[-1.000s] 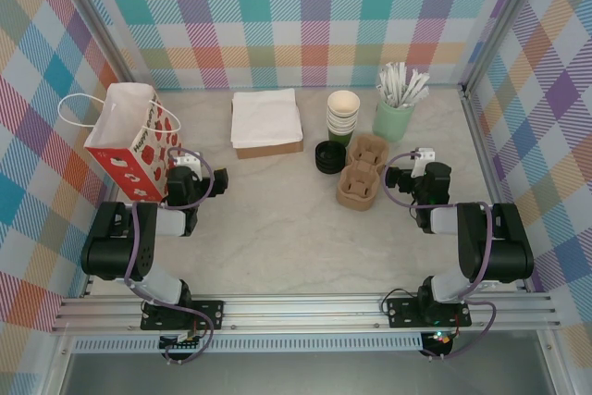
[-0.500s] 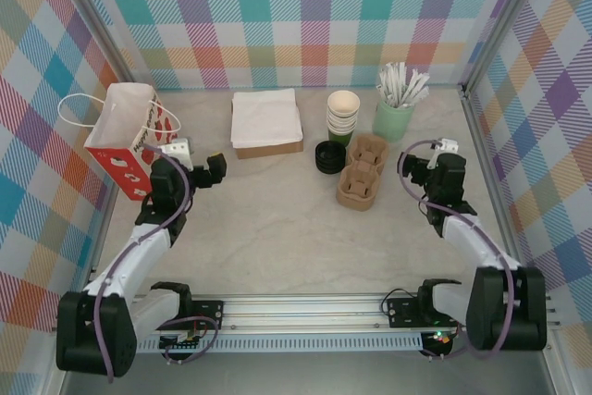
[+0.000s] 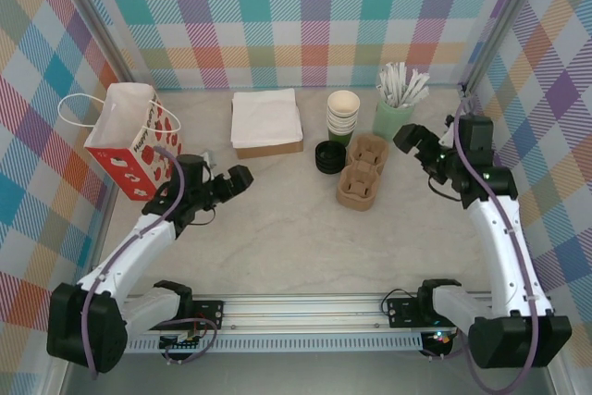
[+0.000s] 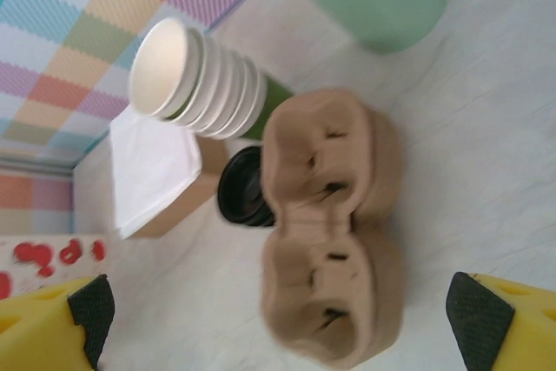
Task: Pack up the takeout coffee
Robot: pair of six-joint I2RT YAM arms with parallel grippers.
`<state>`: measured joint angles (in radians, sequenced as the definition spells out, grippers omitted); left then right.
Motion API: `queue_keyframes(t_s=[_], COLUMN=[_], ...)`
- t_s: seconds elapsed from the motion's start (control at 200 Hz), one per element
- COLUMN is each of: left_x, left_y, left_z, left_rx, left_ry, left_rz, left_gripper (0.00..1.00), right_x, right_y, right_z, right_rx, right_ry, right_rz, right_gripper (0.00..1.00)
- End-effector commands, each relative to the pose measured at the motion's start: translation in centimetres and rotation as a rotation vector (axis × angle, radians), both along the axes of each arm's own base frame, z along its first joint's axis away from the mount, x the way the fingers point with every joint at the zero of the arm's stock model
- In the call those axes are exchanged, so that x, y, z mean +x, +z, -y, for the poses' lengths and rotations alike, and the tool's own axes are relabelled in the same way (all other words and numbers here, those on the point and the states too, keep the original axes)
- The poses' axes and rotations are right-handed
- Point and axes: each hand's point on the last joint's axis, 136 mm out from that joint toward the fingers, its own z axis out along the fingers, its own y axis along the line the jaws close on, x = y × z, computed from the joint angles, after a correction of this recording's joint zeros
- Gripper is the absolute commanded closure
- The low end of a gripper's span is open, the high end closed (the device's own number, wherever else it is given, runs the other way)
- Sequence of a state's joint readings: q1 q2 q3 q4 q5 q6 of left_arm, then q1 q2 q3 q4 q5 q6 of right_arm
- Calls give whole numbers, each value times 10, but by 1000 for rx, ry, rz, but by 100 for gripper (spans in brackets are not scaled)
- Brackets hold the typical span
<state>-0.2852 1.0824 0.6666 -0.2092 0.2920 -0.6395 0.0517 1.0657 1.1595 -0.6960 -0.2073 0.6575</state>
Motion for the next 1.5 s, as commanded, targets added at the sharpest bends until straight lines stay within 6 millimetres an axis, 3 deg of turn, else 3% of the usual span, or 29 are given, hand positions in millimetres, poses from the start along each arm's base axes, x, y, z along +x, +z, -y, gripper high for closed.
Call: queue_keyframes(t_s=[0.0, 0.285, 0.545, 0.645, 0.84, 1.15, 1.5], left_x=[-4, -11, -16, -18, -20, -17, -20], left_y=[5, -4, -8, -7, -7, -8, -12], left_z=[32, 74, 72, 69, 65, 60, 56], left_rx=[-116, -108, -67, -42, -25, -9, 13], left_ry=[-38, -118, -120, -120, -109, -79, -66], left_rz=[-69, -109, -130, -126, -137, -131, -162], left_gripper=[3, 5, 5, 4, 4, 3, 2], right_x=[-8, 43, 102, 121, 152, 172, 185], right_y=[7, 20, 5, -6, -27, -43, -60], right_z=[-24, -54, -89, -100, -103, -98, -105], right_rx=[65, -65, -200, -263, -318, -393, -396], right_ry=[41, 121, 161, 165, 128, 106, 123], right_rz=[-115, -173, -210, -221, -263, -275, -293], right_gripper=[2, 14, 35, 36, 42, 45, 59])
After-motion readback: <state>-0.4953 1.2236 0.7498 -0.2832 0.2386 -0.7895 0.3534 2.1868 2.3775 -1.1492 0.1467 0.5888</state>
